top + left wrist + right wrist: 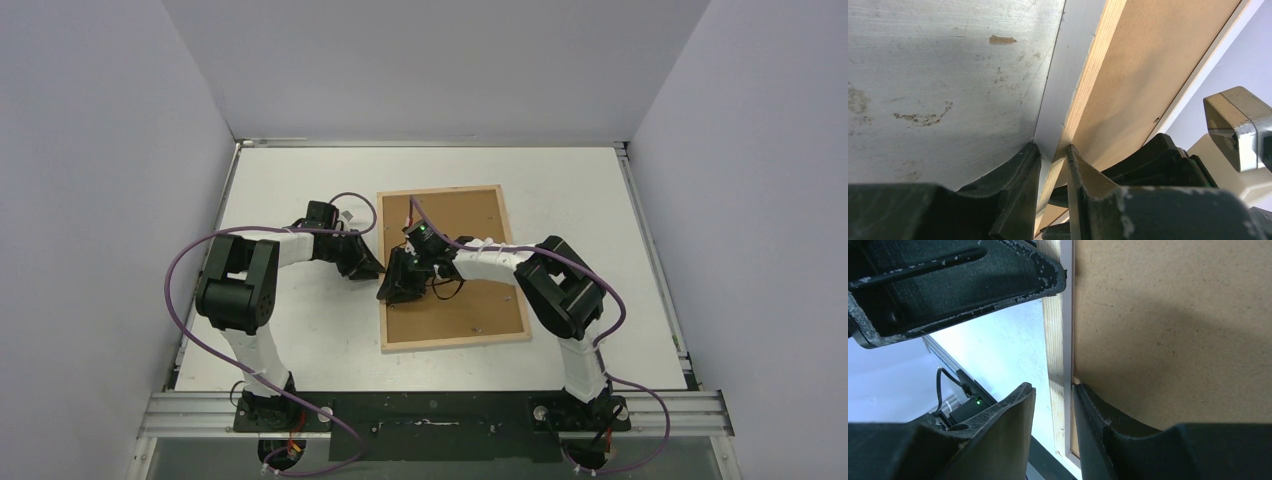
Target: Put the photo into the frame
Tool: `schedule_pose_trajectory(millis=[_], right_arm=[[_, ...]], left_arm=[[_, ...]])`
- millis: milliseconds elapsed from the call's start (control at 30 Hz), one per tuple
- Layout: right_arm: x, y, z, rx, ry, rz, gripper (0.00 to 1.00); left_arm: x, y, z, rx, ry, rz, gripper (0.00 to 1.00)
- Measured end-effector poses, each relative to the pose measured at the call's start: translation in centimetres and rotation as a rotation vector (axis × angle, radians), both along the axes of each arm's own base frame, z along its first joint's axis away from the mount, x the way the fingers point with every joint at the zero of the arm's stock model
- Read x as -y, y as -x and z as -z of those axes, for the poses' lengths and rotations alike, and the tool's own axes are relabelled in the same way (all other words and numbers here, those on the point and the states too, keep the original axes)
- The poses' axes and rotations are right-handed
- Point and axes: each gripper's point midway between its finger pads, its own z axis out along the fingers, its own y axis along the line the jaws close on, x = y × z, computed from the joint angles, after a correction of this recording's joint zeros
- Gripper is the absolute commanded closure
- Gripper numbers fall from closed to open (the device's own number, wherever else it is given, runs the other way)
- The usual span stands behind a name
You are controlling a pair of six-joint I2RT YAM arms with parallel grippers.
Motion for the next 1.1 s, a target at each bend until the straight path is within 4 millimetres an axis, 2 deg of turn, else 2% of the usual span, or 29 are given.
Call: schedule_pose_trajectory(millis=[500, 767, 1100], right_arm=[[0.2, 0.92, -0.02, 0.017, -0.013, -0.09, 0.64], [0.07, 0.88, -0.08, 0.02, -0.019, -0.101, 0.6], [0.11, 0.06, -0.6, 0.066, -0.031, -0.105, 0.59]], left_arm=[[0.0, 0.02, 0.04, -0.005, 0.007, 0.0, 0.78], [0.0, 0.01, 0.03, -0.005, 0.007, 0.0, 0.78], [-0.12, -0.36, -0.21, 0.018, 0.0, 0.016, 0.69]])
